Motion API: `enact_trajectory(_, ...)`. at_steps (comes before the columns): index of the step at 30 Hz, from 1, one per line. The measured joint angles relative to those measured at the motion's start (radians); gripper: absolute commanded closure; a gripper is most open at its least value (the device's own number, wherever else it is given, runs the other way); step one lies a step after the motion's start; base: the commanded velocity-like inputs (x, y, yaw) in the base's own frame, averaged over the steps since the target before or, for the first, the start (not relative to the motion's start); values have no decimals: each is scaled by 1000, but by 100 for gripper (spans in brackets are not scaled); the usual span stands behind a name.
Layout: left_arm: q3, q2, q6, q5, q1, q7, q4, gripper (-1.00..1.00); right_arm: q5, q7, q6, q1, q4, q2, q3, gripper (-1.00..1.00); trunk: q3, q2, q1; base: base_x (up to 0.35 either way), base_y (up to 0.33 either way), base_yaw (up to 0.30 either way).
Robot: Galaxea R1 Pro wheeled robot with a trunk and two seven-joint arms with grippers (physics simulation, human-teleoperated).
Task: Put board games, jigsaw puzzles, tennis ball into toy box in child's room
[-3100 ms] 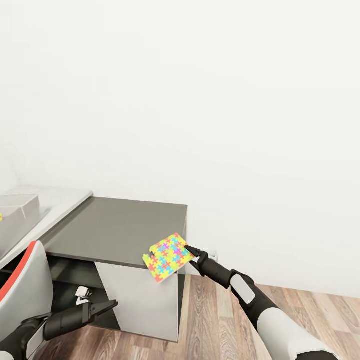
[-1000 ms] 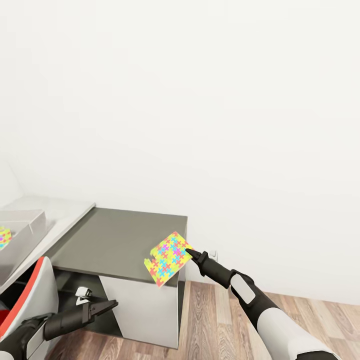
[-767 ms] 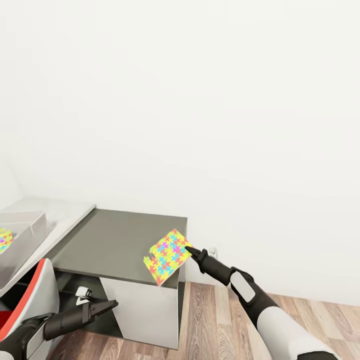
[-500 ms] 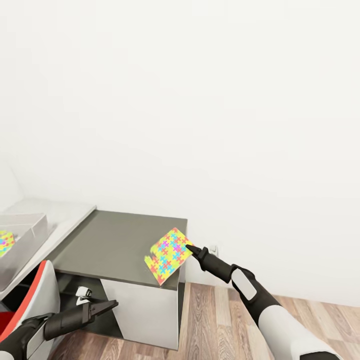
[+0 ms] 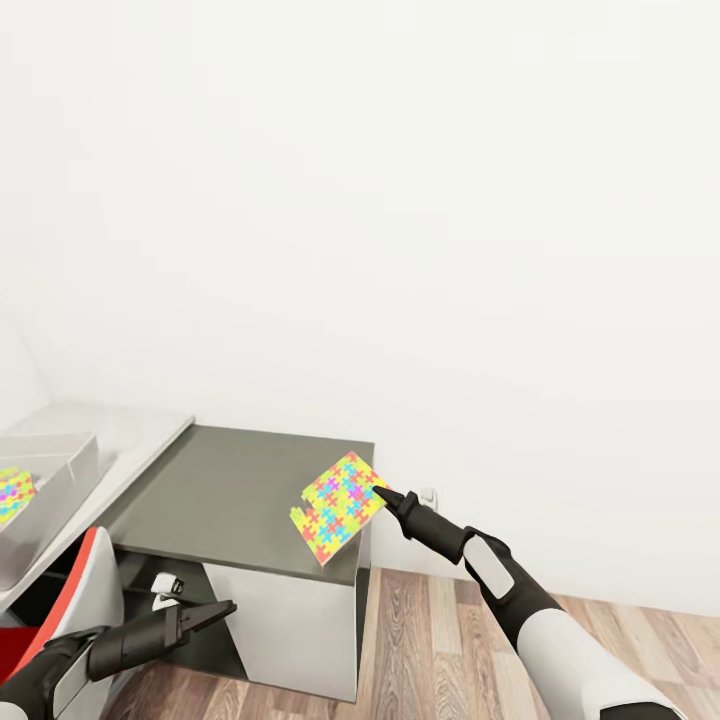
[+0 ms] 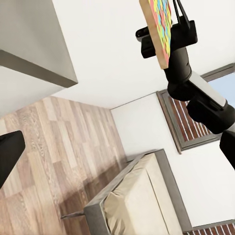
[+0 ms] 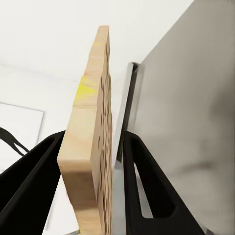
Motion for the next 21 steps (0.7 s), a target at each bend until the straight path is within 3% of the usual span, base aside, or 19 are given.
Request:
enact_trajectory(3,0,0,0,0,0,0,0,-100,0,0,0,0,0,0,0,100,9,21,-12,0,0,0)
enact_trajectory(14,0,1,-2,0,0,-1,0,-100,1,-1,-2,0,0,0,-1,100,9,21,-12,0,0,0)
enact_trajectory(21,3,2,-2,0,-1,-1,0,-100,0,0,-2,0,-1,0,-1,100,31,70,-38,0,0,0)
